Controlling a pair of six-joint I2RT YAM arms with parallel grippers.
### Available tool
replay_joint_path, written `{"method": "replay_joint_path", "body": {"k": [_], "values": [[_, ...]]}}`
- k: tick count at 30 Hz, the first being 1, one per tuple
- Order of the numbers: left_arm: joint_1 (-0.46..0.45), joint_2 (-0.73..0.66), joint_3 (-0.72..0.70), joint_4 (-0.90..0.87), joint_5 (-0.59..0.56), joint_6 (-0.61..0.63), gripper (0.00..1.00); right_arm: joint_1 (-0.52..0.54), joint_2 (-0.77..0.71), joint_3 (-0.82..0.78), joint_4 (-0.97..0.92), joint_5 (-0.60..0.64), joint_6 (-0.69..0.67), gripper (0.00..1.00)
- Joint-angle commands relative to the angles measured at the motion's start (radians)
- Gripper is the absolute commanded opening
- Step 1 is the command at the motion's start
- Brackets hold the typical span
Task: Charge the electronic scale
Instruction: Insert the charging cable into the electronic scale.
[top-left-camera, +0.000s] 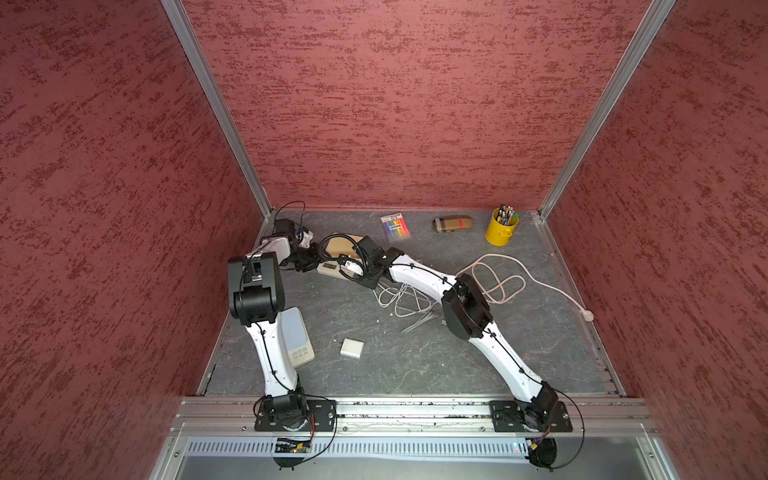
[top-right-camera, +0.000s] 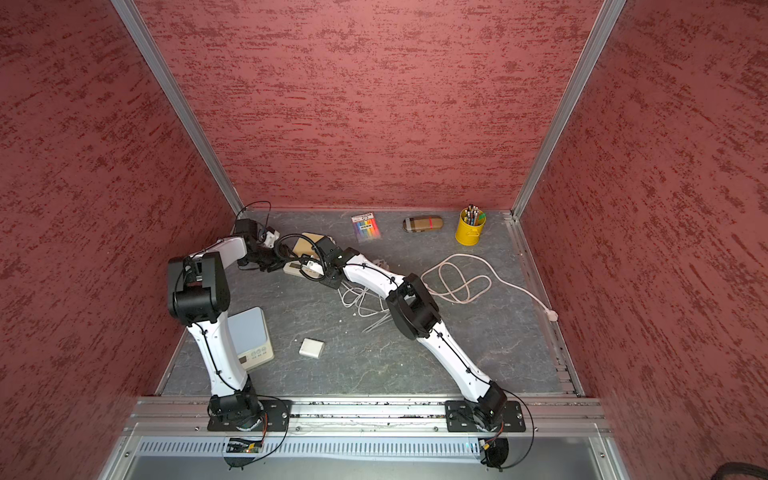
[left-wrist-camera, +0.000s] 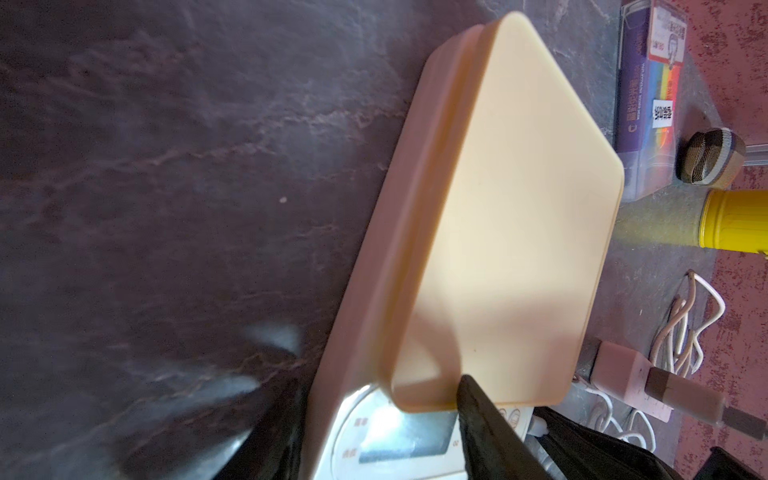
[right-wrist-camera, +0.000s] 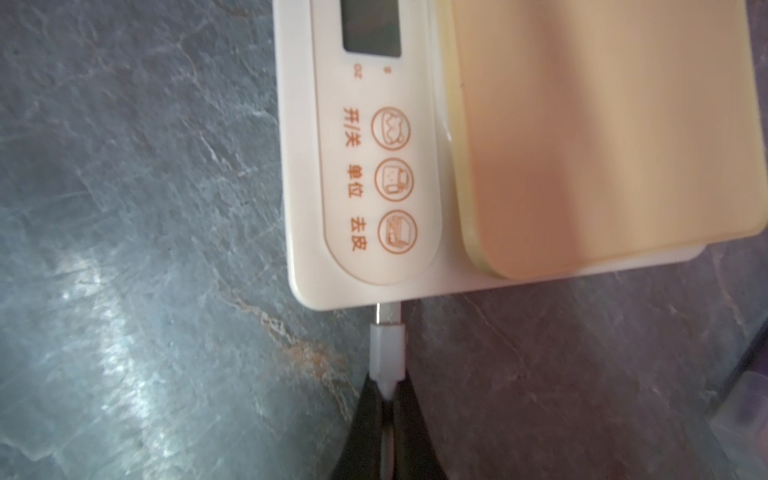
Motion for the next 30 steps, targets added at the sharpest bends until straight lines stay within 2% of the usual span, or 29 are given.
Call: {"method": "replay_joint_path", "body": {"k": [1,6,16,26,30], "values": [[-0.049,0.013,-0.054,-0.085,0.042,0.007,0.57,0.023,0.020,0.009,-0.036,-0.103,-0.013,0.00],[-0.074,-0.003,-0.074,-0.087,0.057,0.012,0.56,0.023,0.005,0.007,-0.031,-0.147,-0.029,0.00],[-0.121,-0.056,-0.167,-0.063,0.094,-0.011,0.54,0.023,-0.032,-0.048,-0.004,-0.154,0.011,0.00],[-0.155,-0.122,-0.255,-0.043,0.139,-0.048,0.51,0.023,-0.091,-0.110,0.141,-0.044,0.208,0.00],[-0.163,-0.130,-0.281,-0.037,0.157,-0.056,0.50,0.023,-0.117,-0.163,0.200,-0.065,0.243,0.00]]}}
